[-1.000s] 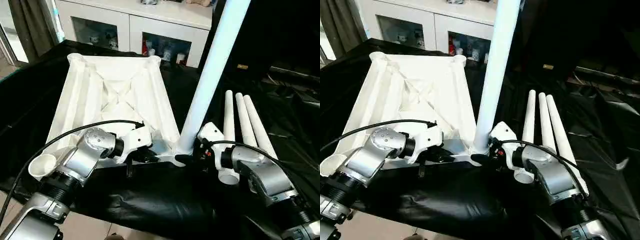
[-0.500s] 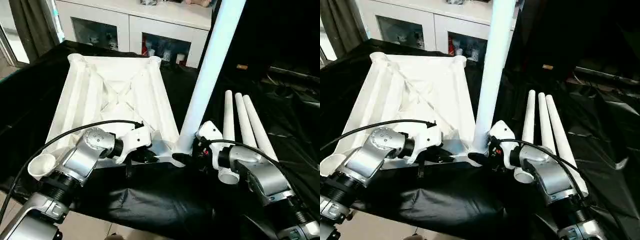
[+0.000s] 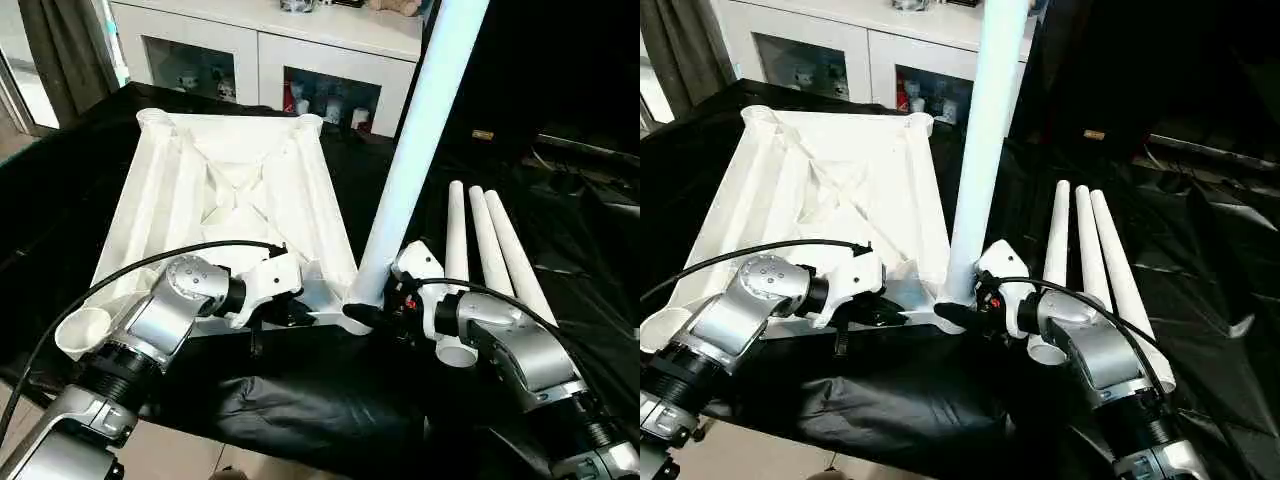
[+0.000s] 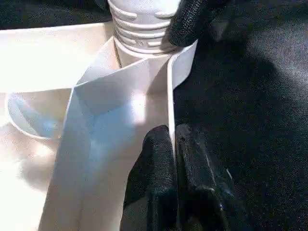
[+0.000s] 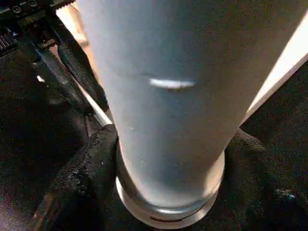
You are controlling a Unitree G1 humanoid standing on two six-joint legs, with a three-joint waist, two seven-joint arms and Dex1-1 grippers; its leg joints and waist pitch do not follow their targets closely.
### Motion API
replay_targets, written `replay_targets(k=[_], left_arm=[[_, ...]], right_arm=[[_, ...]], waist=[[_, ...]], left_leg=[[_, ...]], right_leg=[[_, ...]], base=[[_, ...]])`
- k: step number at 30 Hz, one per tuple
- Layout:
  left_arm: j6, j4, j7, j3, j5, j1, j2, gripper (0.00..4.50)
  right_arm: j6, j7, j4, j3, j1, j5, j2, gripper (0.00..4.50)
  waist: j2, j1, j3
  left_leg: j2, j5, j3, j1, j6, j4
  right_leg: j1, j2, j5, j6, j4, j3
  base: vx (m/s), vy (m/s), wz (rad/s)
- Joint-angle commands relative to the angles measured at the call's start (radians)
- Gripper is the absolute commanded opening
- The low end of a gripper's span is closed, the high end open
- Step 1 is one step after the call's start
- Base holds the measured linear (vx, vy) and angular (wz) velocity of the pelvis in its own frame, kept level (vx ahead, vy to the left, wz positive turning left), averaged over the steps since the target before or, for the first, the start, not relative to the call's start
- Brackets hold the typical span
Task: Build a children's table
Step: Rotate leg to tighten
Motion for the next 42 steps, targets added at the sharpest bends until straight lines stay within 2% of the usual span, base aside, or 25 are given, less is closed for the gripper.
replay_targets(k=[1,6,8,10,11,12,14,15,16,17,18,19,22,23,24,27,30,32,35,36,38,40,42], left_arm=[[0.006,-0.005,-0.033,-0.043,0.006,0.012,-0.008,0.00],[0.030,0.014,0.003,-0.038,0.020,0.010,-0.019,0.00],[0.049,0.057,0.071,-0.026,0.038,-0.008,-0.047,0.00],[0.071,0.132,0.188,-0.005,0.066,-0.041,-0.097,0.00],[0.090,0.180,0.259,0.002,0.080,-0.067,-0.138,0.00],[0.097,0.193,0.280,0.004,0.083,-0.074,-0.151,0.00],[0.138,0.245,0.369,0.013,0.093,-0.107,-0.216,0.00],[0.170,0.276,0.423,0.019,0.098,-0.128,-0.259,0.00],[0.181,0.286,0.441,0.021,0.099,-0.135,-0.274,0.00],[0.205,0.309,0.482,0.021,0.106,-0.151,-0.311,0.00],[0.213,0.323,0.501,0.020,0.111,-0.159,-0.330,0.00],[0.223,0.349,0.539,0.013,0.123,-0.174,-0.371,0.00],[0.223,0.362,0.556,0.012,0.128,-0.181,-0.387,0.00],[0.221,0.366,0.560,0.012,0.130,-0.183,-0.391,0.00],[0.215,0.375,0.565,0.014,0.132,-0.186,-0.393,0.00],[0.192,0.387,0.562,0.012,0.136,-0.189,-0.386,0.00],[0.154,0.389,0.533,0.009,0.138,-0.184,-0.360,0.00],[0.120,0.377,0.496,0.001,0.137,-0.174,-0.340,0.00],[0.089,0.340,0.426,-0.011,0.130,-0.149,-0.300,0.00],[0.085,0.328,0.401,-0.014,0.128,-0.139,-0.280,0.00],[0.050,0.310,0.354,-0.023,0.126,-0.122,-0.244,0.00],[0.025,0.284,0.303,-0.026,0.116,-0.107,-0.211,0.00],[0.012,0.261,0.263,-0.025,0.104,-0.095,-0.191,0.00]], right_arm=[[0.003,-0.015,0.011,-0.026,0.006,0.007,0.004,2.74],[-0.020,-0.114,0.068,-0.054,0.015,-0.008,0.050,2.74],[-0.021,-0.204,0.121,-0.083,0.004,-0.016,0.094,2.73],[-0.024,-0.343,0.207,-0.130,-0.024,-0.025,0.160,2.73],[-0.034,-0.459,0.284,-0.174,-0.062,-0.020,0.213,2.73],[-0.038,-0.489,0.306,-0.185,-0.073,-0.019,0.227,2.73],[-0.059,-0.604,0.395,-0.222,-0.125,-0.011,0.288,2.72],[-0.072,-0.671,0.448,-0.242,-0.163,-0.005,0.327,2.72],[-0.076,-0.695,0.466,-0.249,-0.176,-0.003,0.340,2.72],[-0.090,-0.752,0.513,-0.263,-0.213,0.002,0.371,2.72],[-0.106,-0.783,0.547,-0.267,-0.239,-0.002,0.389,2.72],[-0.132,-0.819,0.598,-0.274,-0.279,-0.007,0.417,2.72],[-0.146,-0.826,0.620,-0.276,-0.296,-0.013,0.427,2.72],[-0.155,-0.827,0.629,-0.275,-0.303,-0.018,0.431,3.07],[-0.170,-0.817,0.643,-0.281,-0.314,-0.015,0.436,3.28],[-0.193,-0.804,0.662,-0.289,-0.330,-0.015,0.439,3.51],[-0.212,-0.783,0.656,-0.263,-0.331,-0.047,0.418,3.78],[-0.237,-0.761,0.642,-0.238,-0.325,-0.078,0.391,3.78],[-0.252,-0.686,0.576,-0.203,-0.284,-0.104,0.342,3.78],[-0.248,-0.637,0.531,-0.188,-0.257,-0.105,0.315,3.78],[-0.229,-0.551,0.451,-0.167,-0.212,-0.100,0.270,3.78],[-0.196,-0.456,0.362,-0.151,-0.166,-0.079,0.218,3.78],[-0.176,-0.394,0.307,-0.142,-0.138,-0.063,0.182,3.78]], waist=[[0.014,0.003,-0.059],[0.016,-0.001,-0.054],[0.016,-0.007,-0.050],[0.022,-0.016,-0.041],[0.020,-0.017,-0.042],[0.021,-0.023,-0.041],[0.022,-0.029,-0.040],[0.037,-0.036,-0.041],[0.035,-0.041,-0.041],[0.040,-0.044,-0.043],[0.041,-0.046,-0.043],[0.042,-0.047,-0.043],[0.040,-0.041,-0.042],[0.039,-0.040,-0.043],[0.037,-0.039,-0.044],[0.035,-0.036,-0.044],[0.033,-0.035,-0.044],[0.034,-0.031,-0.047],[0.035,-0.031,-0.049],[0.034,-0.028,-0.052],[0.034,-0.022,-0.053],[0.031,-0.013,-0.056],[0.030,-0.009,-0.057]], left_leg=[[0.079,-0.155,-0.039,0.006,0.015,-0.060],[0.079,-0.185,-0.040,0.006,0.004,-0.063],[0.077,-0.223,-0.043,0.011,-0.008,-0.065],[0.075,-0.303,-0.047,0.024,-0.027,-0.065],[0.075,-0.324,-0.050,0.028,-0.032,-0.064],[0.074,-0.348,-0.054,0.029,-0.040,-0.064],[0.076,-0.378,-0.060,0.029,-0.047,-0.065],[0.079,-0.423,-0.068,0.036,-0.059,-0.066],[0.080,-0.440,-0.069,0.037,-0.061,-0.067],[0.084,-0.462,-0.075,0.035,-0.063,-0.071],[0.086,-0.470,-0.077,0.032,-0.066,-0.073],[0.085,-0.478,-0.076,0.034,-0.069,-0.071],[0.080,-0.453,-0.070,0.034,-0.057,-0.070],[0.081,-0.427,-0.069,0.027,-0.051,-0.072],[0.080,-0.411,-0.066,0.027,-0.045,-0.072],[0.080,-0.377,-0.064,0.022,-0.037,-0.071],[0.079,-0.362,-0.062,0.018,-0.028,-0.071],[0.081,-0.329,-0.062,0.016,-0.025,-0.072],[0.085,-0.293,-0.059,0.013,-0.020,-0.073],[0.084,-0.269,-0.055,0.011,-0.013,-0.072],[0.083,-0.238,-0.051,0.013,0.001,-0.071],[0.083,-0.174,-0.049,0.006,0.027,-0.069],[0.083,-0.144,-0.047,0.006,0.040,-0.067]], right_leg=[[0.051,-0.125,-0.209,-0.126,-0.069,0.084],[0.047,-0.127,-0.271,-0.116,-0.078,0.083],[0.045,-0.128,-0.353,-0.098,-0.089,0.080],[0.033,-0.130,-0.506,-0.066,-0.113,0.073],[0.034,-0.131,-0.538,-0.056,-0.115,0.070],[0.031,-0.134,-0.581,-0.044,-0.120,0.067],[0.034,-0.136,-0.616,-0.026,-0.129,0.060],[0.032,-0.138,-0.610,-0.025,-0.132,0.053],[0.033,-0.135,-0.603,-0.024,-0.135,0.051],[0.040,-0.135,-0.565,-0.027,-0.132,0.047],[0.041,-0.137,-0.537,-0.031,-0.130,0.046],[0.036,-0.139,-0.518,-0.038,-0.127,0.048],[0.033,-0.143,-0.488,-0.048,-0.128,0.054],[0.037,-0.143,-0.468,-0.053,-0.124,0.057],[0.036,-0.141,-0.457,-0.055,-0.122,0.058],[0.037,-0.142,-0.438,-0.063,-0.117,0.062],[0.039,-0.142,-0.450,-0.060,-0.116,0.063],[0.041,-0.143,-0.427,-0.063,-0.114,0.064],[0.043,-0.141,-0.360,-0.087,-0.102,0.068],[0.048,-0.139,-0.320,-0.094,-0.098,0.069],[0.047,-0.138,-0.276,-0.106,-0.094,0.071],[0.059,-0.137,-0.206,-0.113,-0.083,0.073],[0.059,-0.135,-0.165,-0.119,-0.077,0.072]], base=[[0.000,0.000,0.00],[0.000,0.000,0.00],[0.000,0.000,0.00],[0.000,0.000,0.00],[0.000,0.000,0.00],[0.000,0.000,0.00],[0.000,0.000,0.00],[0.000,0.000,0.00],[0.000,0.000,0.00],[0.000,0.000,0.00],[0.000,0.000,0.00],[0.000,0.000,0.00],[0.000,0.000,0.00],[0.000,0.000,0.00],[0.000,0.000,0.00],[0.000,0.000,0.00],[0.000,0.000,0.00],[0.000,0.000,0.00],[0.000,0.000,0.00],[0.000,0.000,0.00],[0.000,0.000,0.00],[0.000,0.000,0.00],[0.000,0.000,0.00]])
